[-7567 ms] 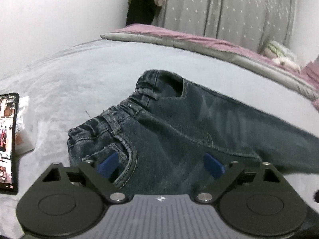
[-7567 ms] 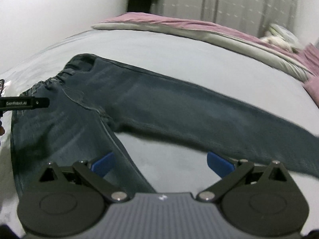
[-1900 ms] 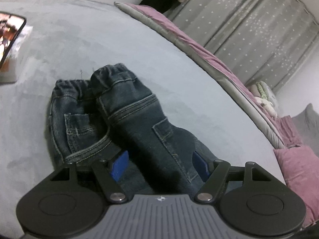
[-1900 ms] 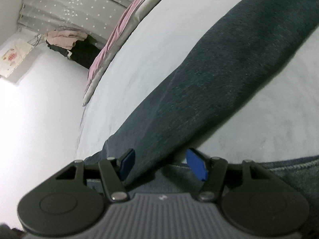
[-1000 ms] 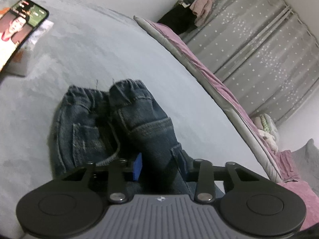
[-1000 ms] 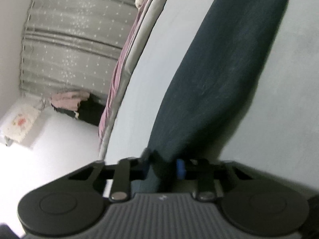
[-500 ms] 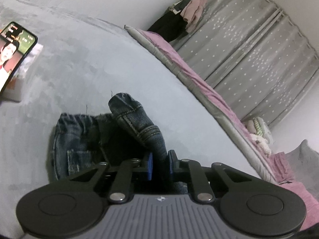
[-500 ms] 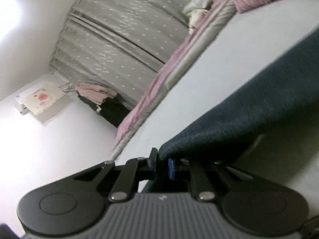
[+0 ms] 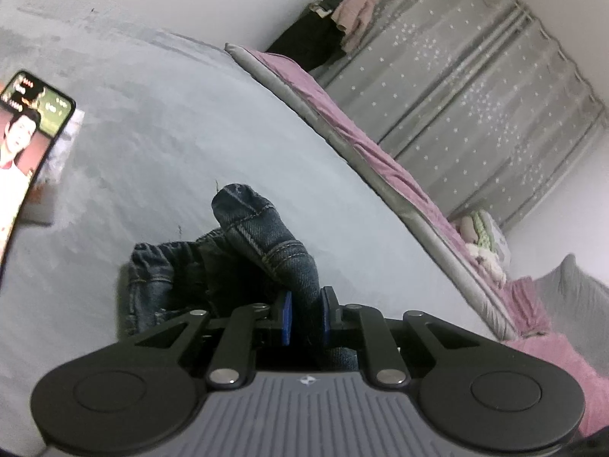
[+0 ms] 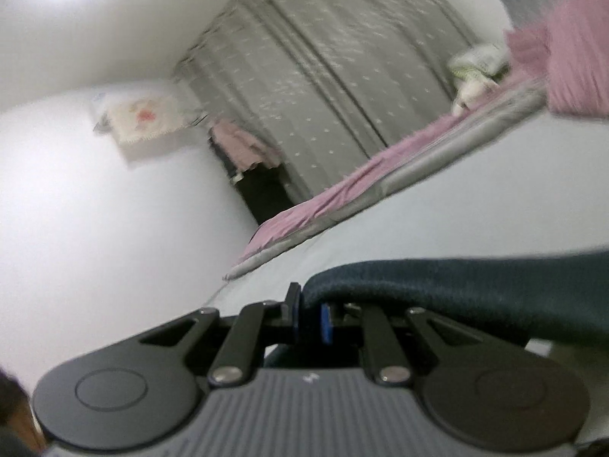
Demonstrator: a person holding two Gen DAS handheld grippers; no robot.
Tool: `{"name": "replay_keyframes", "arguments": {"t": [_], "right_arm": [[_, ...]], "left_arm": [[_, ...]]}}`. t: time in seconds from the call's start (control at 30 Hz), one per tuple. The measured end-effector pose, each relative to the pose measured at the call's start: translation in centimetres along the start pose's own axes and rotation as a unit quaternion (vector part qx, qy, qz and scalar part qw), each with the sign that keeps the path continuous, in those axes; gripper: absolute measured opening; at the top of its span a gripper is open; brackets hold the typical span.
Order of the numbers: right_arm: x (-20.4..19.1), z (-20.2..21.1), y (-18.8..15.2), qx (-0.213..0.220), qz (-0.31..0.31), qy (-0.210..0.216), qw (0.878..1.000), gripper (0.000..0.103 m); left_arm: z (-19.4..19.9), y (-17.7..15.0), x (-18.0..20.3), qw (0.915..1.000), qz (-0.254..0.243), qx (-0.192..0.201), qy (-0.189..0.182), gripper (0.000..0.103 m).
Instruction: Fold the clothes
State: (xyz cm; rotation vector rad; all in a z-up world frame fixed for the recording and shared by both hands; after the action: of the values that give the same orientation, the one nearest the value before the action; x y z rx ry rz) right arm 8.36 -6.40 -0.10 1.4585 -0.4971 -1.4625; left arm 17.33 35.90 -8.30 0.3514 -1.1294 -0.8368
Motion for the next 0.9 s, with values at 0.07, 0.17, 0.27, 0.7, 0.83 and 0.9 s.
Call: {"name": "replay_keyframes", "arguments": {"t": [0.07,0.17,0.27,0.7,0.83,0.9], "right_arm": [[-1.5,1.0,-0.7,-0.006,0.035,0.005,0.999,0.010],[-3.2,2.1,-1.8,-0.021,0.083,0.009,0.996,0.010],[-4.0,2.8,-2.9,-0.037,0.105,0.014,0.994,0.010],[-4.5,3.8,-6.3,-0.100,0.124,0.017,0.987,0.010],[-4.3,3.7,-7.9,-0.130,0.131,0.017,0.983,0.010],[-4.4,3.6,-8.6,-0.145,0.143,0.017,0.979,0.010]], "left_arm": [[0.4,-0.1,-0.3,0.9999,-0.009,-0.008,0.007,0.013],[1.0,-0.5,-0.9,0.9994,-0.017,-0.023,0.021,0.013],[1.6,-1.2,-1.5,0.9982,-0.028,-0.041,0.035,0.012],[2.8,-3.4,-2.6,0.9895,-0.069,-0.096,0.083,0.012],[2.3,-4.2,-3.9,0.9853,-0.061,-0.118,0.108,0.013],[2.2,-4.5,-4.3,0.9838,-0.057,-0.123,0.118,0.013]]}}
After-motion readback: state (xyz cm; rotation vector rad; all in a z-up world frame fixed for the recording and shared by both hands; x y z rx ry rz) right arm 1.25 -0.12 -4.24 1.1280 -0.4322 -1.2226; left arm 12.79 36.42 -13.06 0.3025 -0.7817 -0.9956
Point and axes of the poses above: each gripper's, at about its wrist camera, not at the fingertips, and z roughly against the way its jaws point, x to its right, y to its top, the point moved 9 cm from there along -z, roughly the way its jaws point, and after that the axes turned 3 degrees about -y, right-handed, at the moved point
